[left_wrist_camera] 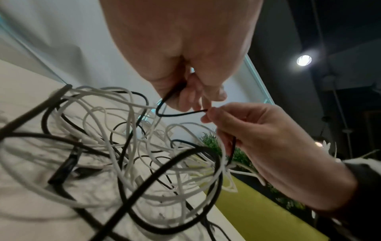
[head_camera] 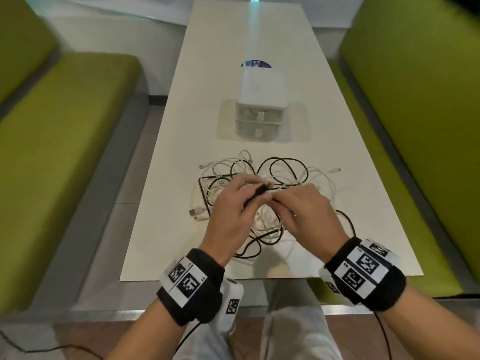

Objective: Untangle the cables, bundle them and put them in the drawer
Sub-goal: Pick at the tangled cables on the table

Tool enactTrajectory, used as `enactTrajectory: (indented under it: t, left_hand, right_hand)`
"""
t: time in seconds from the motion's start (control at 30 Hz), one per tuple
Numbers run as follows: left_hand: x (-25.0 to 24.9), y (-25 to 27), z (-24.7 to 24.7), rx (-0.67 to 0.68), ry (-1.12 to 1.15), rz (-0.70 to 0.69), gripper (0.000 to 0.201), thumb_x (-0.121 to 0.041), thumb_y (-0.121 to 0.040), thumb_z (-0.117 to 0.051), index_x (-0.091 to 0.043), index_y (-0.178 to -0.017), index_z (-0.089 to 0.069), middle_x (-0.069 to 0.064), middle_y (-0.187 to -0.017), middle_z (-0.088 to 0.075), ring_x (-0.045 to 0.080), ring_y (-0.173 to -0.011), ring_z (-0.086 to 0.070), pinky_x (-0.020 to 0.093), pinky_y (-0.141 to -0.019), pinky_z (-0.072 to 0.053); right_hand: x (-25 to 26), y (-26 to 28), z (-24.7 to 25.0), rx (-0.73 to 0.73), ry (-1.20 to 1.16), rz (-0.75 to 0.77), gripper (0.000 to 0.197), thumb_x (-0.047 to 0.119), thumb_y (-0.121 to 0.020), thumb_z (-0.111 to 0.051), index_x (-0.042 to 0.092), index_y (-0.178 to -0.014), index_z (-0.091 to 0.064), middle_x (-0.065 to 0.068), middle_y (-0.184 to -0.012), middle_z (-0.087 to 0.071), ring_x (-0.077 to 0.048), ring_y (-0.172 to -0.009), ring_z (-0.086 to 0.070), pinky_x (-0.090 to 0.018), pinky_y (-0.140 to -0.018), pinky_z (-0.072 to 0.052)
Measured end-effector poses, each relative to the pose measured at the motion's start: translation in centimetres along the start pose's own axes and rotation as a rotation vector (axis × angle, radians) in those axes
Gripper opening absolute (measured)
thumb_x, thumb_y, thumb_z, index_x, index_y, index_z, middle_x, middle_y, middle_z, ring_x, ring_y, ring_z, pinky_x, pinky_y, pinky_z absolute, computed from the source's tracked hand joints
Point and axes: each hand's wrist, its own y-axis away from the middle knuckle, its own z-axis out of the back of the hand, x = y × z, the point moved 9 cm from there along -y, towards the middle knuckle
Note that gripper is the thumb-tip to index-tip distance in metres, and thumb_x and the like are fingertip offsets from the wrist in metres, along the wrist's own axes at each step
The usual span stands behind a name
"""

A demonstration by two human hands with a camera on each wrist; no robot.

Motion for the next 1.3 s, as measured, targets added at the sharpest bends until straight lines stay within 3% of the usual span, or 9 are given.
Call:
enactTrajectory:
  t: [0.1, 0.3, 0.63, 0.73, 0.83, 0.9, 1.0, 1.1, 1.3]
  left_hand:
    - [0.3, 0.5, -1.0, 0.053, -0.203, -0.03, 0.023, -0.026, -0.098, -0.056, -0.03, -0.075, -0.056, -0.013, -0.068, -0.05, 0.002, -0.062, -0.05, 0.017, -0.06, -0.036]
    - [0.0, -0.2, 0.4, 0.013, -0.358, -0.104, 0.034, -0.039, -0.1, -0.041, -0.017, -0.081, -0.059, -0.011, -0.067, -0.055, 0.007, -0.059, -0.05, 0.019, -0.056, -0.033]
    - [-0.6, -0.3, 9.7, -0.44, 0.363, 0.008, 0.033, -0.024, -0.102, -0.041, -0.031, -0.076, -0.061, -0.011, -0.059, -0.047, 0.007, -0.052, -0.04, 0.019, -0.048, -0.035]
    - [1.7, -0.6, 9.0, -0.32, 0.092, 0.133, 0.026, -0.028, -0.103, -0.044, -0.025, -0.086, -0.064, -0.014, -0.067, -0.054, 0.007, -0.052, -0.045, 0.028, -0.052, -0.04]
    - [3.0, -0.8, 7.9, -0.155, -0.235, 0.191, 0.024, -0.028, -0.103, -0.043, -0.028, -0.12, -0.06, -0.016, -0.121, -0.059, 0.007, -0.061, -0.067, 0.041, -0.06, -0.055]
    - [1.4, -0.7, 7.6, -0.131, -0.221, 0.093, 0.033, -0.026, -0.103, -0.045, -0.03, -0.135, -0.052, -0.023, -0.141, -0.044, 0.008, -0.067, -0.071, 0.031, -0.06, -0.056]
    - [-1.0, -0.5, 4.1, 0.092, -0.263, -0.053, 0.037, -0.02, -0.101, -0.048, -0.029, -0.136, -0.053, -0.017, -0.136, -0.052, 0.001, -0.067, -0.066, 0.015, -0.066, -0.051]
    - [-0.1, 0.2, -0.4, 0.33, -0.487, -0.058, 0.036, -0.026, -0.102, -0.044, -0.024, -0.137, -0.052, -0.007, -0.123, -0.058, 0.011, -0.087, -0.062, 0.031, -0.085, -0.05]
    - [-0.2, 0.0, 0.6, 0.153, -0.592, -0.141, 0.037, -0.039, -0.101, -0.029, -0.019, -0.084, -0.056, -0.01, -0.079, -0.05, 0.012, -0.067, -0.05, 0.03, -0.063, -0.039]
  right_hand:
    - [-0.3, 0.5, 0.5, -0.051, -0.189, -0.072, 0.013, 0.019, -0.093, -0.061, 0.016, -0.1, -0.071, 0.008, -0.075, -0.061, -0.005, -0.067, -0.047, -0.015, -0.063, -0.037]
    - [-1.9, 0.8, -3.1, 0.188, -0.388, -0.158, 0.033, 0.04, -0.096, -0.049, 0.022, -0.07, -0.047, 0.005, -0.052, -0.043, -0.009, -0.051, -0.043, -0.017, -0.051, -0.032]
    - [-1.8, -1.5, -3.9, 0.178, -0.228, 0.029, 0.037, 0.048, -0.1, -0.027, 0.026, -0.071, -0.032, 0.014, -0.057, -0.031, -0.008, -0.051, -0.034, -0.016, -0.049, -0.027]
    - [-2.5, -1.1, -4.9, 0.232, -0.185, -0.021, 0.041, 0.05, -0.099, -0.027, 0.024, -0.068, -0.034, 0.011, -0.053, -0.035, -0.013, -0.048, -0.039, -0.029, -0.048, -0.038]
    - [-2.5, -0.9, -5.4, 0.268, -0.103, -0.04, 0.044, 0.052, -0.098, -0.024, 0.024, -0.066, -0.035, 0.009, -0.05, -0.039, -0.016, -0.045, -0.042, -0.033, -0.047, -0.039]
    - [-2.2, -0.8, -5.4, 0.281, -0.063, -0.029, 0.043, 0.051, -0.098, -0.024, 0.024, -0.065, -0.035, 0.009, -0.049, -0.039, -0.017, -0.043, -0.041, -0.029, -0.047, -0.032]
    - [-1.3, -1.0, -5.3, 0.273, -0.037, 0.01, 0.043, 0.048, -0.098, -0.026, 0.022, -0.065, -0.036, 0.004, -0.047, -0.044, -0.02, -0.041, -0.043, -0.027, -0.046, -0.029]
    - [-0.5, -1.2, -4.8, 0.25, -0.02, 0.053, 0.045, 0.045, -0.096, -0.027, 0.018, -0.067, -0.048, -0.001, -0.051, -0.055, -0.025, -0.043, -0.051, -0.032, -0.042, -0.038]
    - [-0.8, -0.5, -4.7, 0.279, -0.067, 0.064, 0.047, 0.051, -0.097, -0.023, 0.017, -0.076, -0.048, 0.006, -0.061, -0.052, -0.019, -0.053, -0.05, -0.034, -0.051, -0.041]
